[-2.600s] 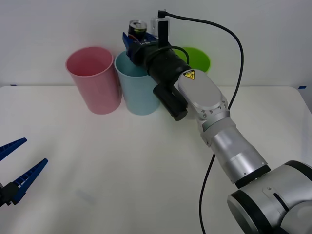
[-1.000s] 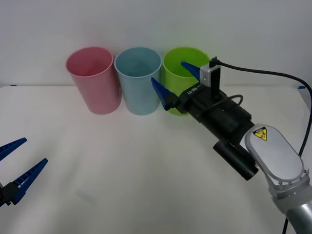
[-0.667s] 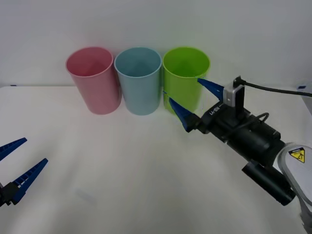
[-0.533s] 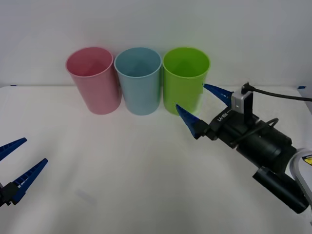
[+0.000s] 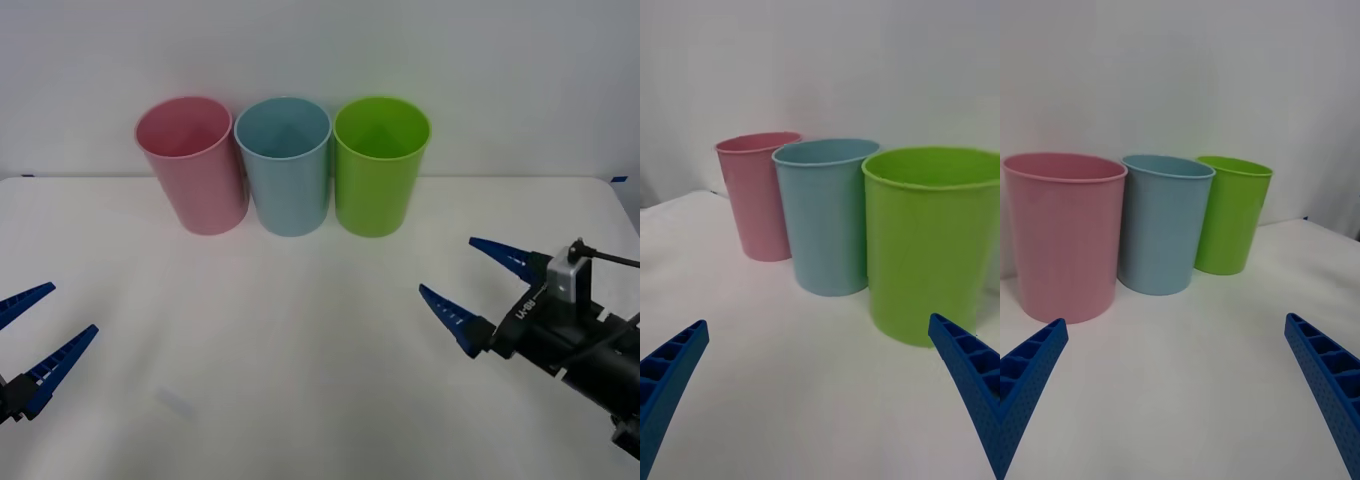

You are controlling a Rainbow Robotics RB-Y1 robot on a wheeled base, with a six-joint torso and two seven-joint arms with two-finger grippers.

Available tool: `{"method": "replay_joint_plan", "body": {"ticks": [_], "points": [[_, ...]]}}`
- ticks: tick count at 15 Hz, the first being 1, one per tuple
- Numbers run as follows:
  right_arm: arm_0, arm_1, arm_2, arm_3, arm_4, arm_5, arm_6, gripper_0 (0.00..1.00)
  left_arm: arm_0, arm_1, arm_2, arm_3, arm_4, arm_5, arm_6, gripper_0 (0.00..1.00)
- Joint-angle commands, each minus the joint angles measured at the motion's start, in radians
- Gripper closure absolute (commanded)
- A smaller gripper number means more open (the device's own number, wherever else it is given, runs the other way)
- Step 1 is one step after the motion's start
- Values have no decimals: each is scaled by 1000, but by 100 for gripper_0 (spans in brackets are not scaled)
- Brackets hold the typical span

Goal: Grasp the object on the table and drop it into the matching bin: aluminum can to the light blue bin, PET bottle to the pink bin.

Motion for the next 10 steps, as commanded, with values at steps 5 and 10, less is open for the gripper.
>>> {"method": "replay_joint_plan", "body": {"ticks": [5, 10], "points": [[147, 26, -188, 0, -87, -253, 142, 0, 0, 0, 0, 0, 0, 0, 0, 0], [210, 40, -288, 0, -117, -377, 183, 0, 0, 0, 0, 0, 0, 0, 0, 0]]}}
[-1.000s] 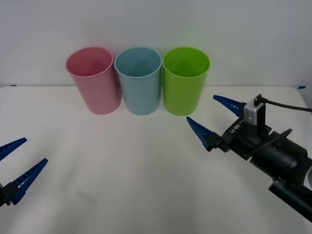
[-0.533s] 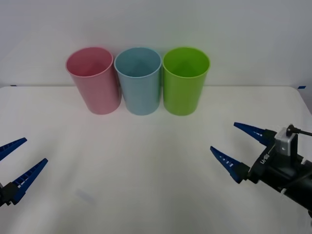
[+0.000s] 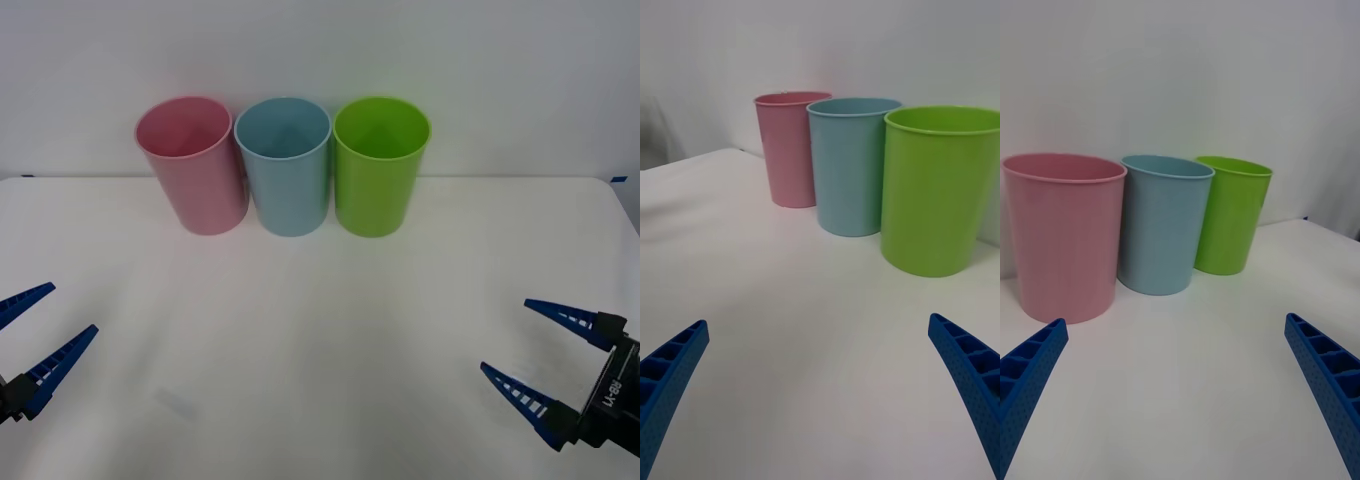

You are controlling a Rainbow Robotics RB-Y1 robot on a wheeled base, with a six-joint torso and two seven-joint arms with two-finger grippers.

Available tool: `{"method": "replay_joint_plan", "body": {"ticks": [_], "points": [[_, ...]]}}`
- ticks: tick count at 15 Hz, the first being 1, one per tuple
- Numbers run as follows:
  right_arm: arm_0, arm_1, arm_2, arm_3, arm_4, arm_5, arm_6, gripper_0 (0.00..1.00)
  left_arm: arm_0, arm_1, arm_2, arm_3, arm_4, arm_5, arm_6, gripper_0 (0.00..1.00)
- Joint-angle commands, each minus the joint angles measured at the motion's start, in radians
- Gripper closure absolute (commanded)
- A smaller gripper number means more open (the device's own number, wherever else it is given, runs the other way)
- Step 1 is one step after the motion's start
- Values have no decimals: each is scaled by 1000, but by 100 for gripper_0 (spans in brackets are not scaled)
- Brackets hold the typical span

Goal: Grasp the object on the table and drop it into the matching bin: aluminum can to the light blue bin, PET bottle to the pink bin.

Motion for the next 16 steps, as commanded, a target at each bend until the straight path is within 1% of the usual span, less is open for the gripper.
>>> {"method": "replay_joint_plan", "body": {"ticks": [1, 6, 10, 16], "points": [[33, 1, -40, 1, -17, -45, 25, 0, 0, 0, 0, 0, 0, 0, 0, 0], [83, 1, -100, 1, -43, -78, 42, 0, 0, 0, 0, 0, 0, 0, 0, 0], [106, 1, -113, 1, -51, -91, 49, 0, 0, 0, 0, 0, 0, 0, 0, 0], [77, -5, -113, 100, -108, -140, 92, 0, 0, 0, 0, 0, 0, 0, 0, 0]]}}
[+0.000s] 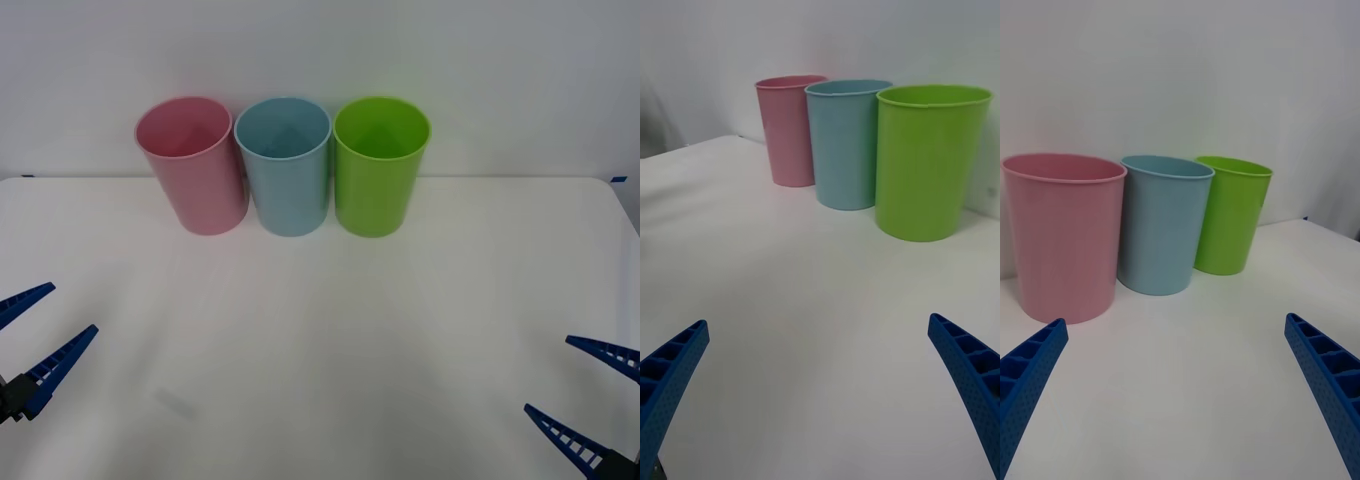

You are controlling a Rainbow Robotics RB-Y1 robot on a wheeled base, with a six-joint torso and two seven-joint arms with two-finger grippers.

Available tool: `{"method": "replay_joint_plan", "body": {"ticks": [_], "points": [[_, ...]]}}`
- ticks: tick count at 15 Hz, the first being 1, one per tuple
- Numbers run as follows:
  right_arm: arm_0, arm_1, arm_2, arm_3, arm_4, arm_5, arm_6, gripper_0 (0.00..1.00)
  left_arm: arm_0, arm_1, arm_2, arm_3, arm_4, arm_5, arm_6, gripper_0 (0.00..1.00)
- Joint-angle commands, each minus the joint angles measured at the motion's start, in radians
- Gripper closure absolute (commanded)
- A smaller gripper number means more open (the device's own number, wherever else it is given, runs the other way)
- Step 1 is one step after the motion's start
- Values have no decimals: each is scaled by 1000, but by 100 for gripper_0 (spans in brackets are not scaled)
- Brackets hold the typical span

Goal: Grasp the object on the table and drop it into the matching bin: aluminum can to the light blue bin, PET bottle to the pink bin.

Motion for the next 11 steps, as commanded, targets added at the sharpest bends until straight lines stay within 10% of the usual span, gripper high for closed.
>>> {"method": "replay_joint_plan", "body": {"ticks": [1, 11], "points": [[-7, -10, -1, 49, -33, -20, 26, 0, 0, 0, 0, 0, 0, 0, 0, 0], [-6, -23, 0, 117, -48, -43, 53, 0, 0, 0, 0, 0, 0, 0, 0, 0]]}}
